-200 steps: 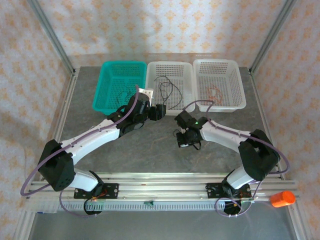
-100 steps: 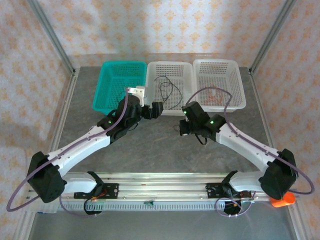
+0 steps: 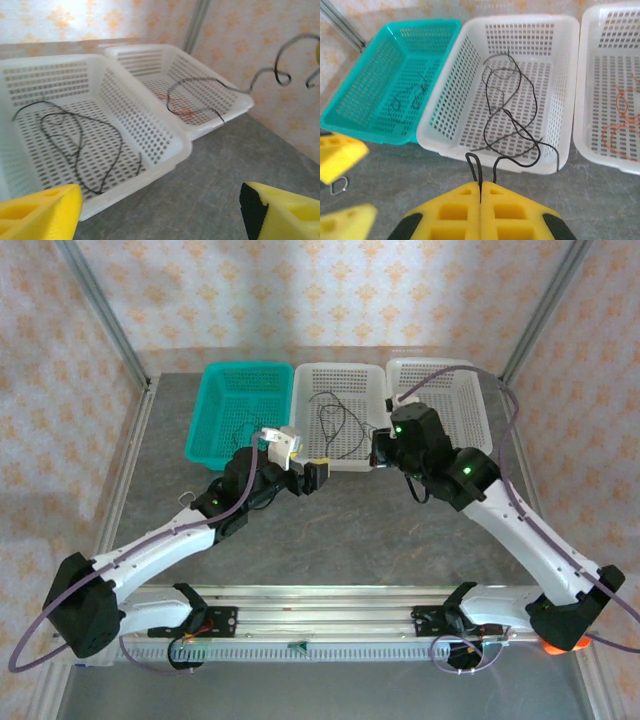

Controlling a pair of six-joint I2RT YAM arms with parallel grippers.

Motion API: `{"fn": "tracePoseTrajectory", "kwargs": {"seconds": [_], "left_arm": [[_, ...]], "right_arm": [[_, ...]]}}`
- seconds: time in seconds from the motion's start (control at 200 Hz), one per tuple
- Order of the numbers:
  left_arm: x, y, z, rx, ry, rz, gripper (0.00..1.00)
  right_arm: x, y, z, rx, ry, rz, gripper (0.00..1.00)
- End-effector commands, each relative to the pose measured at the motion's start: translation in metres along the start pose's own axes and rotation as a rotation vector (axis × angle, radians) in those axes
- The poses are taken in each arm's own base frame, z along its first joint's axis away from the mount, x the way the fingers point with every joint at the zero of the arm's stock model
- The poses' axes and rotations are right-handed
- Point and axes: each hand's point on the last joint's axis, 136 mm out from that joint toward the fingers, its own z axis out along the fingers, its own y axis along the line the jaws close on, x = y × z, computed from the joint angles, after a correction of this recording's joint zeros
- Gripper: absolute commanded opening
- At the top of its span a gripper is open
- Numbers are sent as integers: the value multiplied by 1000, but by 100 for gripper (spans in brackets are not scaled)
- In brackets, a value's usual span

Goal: Untangle the cables

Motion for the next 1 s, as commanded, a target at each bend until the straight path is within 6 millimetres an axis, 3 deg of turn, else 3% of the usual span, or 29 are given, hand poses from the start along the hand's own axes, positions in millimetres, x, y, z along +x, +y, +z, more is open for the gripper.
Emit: {"fn": "tracePoseTrajectory", "kwargs": {"seconds": [0.0, 0.22, 0.546, 0.771, 0.871, 0.891, 0.991], "left_arm": [[-26, -28, 6, 146, -64, 33, 83], [-26, -42, 22, 236, -60, 31, 83], [-50, -50, 39, 270, -119, 24, 76], [-52, -43, 53, 236, -123, 13, 69], [-54, -41, 54, 228, -135, 3, 63], [-53, -41, 54, 228, -133, 3, 59], [-51, -41, 54, 225, -131, -2, 38]], "right_arm": [[-23, 0, -19, 11, -48, -15, 0], [-46, 27, -40, -132, -76, -36, 0], [-48, 64, -58, -350, -69, -76, 0], [-47, 70, -63, -392, -70, -83, 0], [-46, 68, -61, -383, -69, -85, 0], [-50, 66, -72, -389, -94, -83, 0], [-52, 63, -74, -378, -109, -80, 0]]}}
